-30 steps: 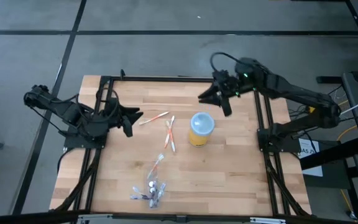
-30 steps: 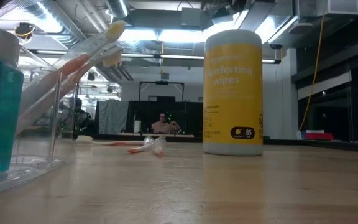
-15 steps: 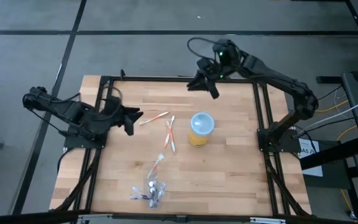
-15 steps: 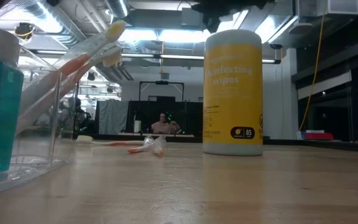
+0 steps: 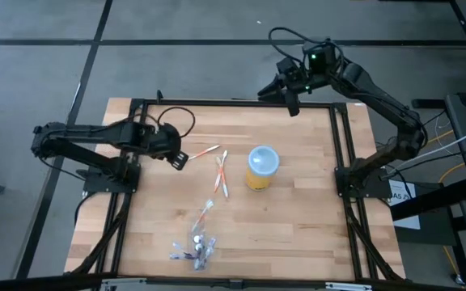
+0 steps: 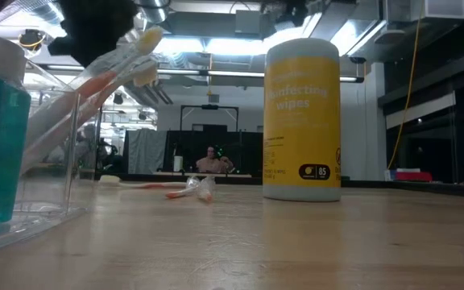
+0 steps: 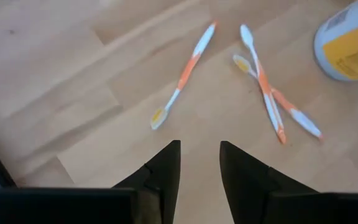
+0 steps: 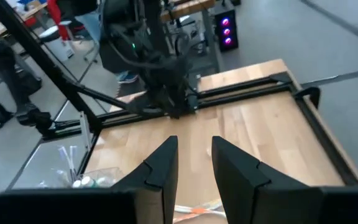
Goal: Pick & Place toothbrushing station
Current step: Put the top orange toothbrush into the left side of the transparent organizer
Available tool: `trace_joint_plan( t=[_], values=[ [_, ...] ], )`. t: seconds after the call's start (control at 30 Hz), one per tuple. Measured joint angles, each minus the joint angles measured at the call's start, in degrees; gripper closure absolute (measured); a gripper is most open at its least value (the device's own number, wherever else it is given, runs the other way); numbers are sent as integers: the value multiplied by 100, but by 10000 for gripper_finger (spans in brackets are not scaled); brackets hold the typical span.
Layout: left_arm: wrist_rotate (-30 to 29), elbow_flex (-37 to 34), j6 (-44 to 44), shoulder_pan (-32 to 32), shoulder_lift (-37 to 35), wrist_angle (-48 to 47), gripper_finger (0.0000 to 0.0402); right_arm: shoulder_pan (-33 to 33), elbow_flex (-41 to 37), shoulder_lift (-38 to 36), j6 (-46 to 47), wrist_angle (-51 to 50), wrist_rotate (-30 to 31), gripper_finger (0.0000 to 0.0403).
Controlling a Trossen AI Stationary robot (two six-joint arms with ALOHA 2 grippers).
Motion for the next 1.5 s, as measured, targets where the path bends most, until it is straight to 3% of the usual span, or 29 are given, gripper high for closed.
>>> trace_joint_plan(
  t=[0.17,0.5,0.73,1.0,1.5],
  values=[
    [438,0,-157,422,356,49,293,49,0,-134,60,-63,176,302],
    [520,0,-909,649,966,-32,257,340,-2,-345,131,-164,590,302],
    [480,-2,-194,955,2025,-30,250,560,-2,-368,138,-175,887,302],
    [596,-4,653,1135,2853,111,271,777,-4,-368,287,-175,1042,302],
    [1199,-4,1993,1642,3129,336,314,850,-7,-366,414,-173,1225,302]
  ],
)
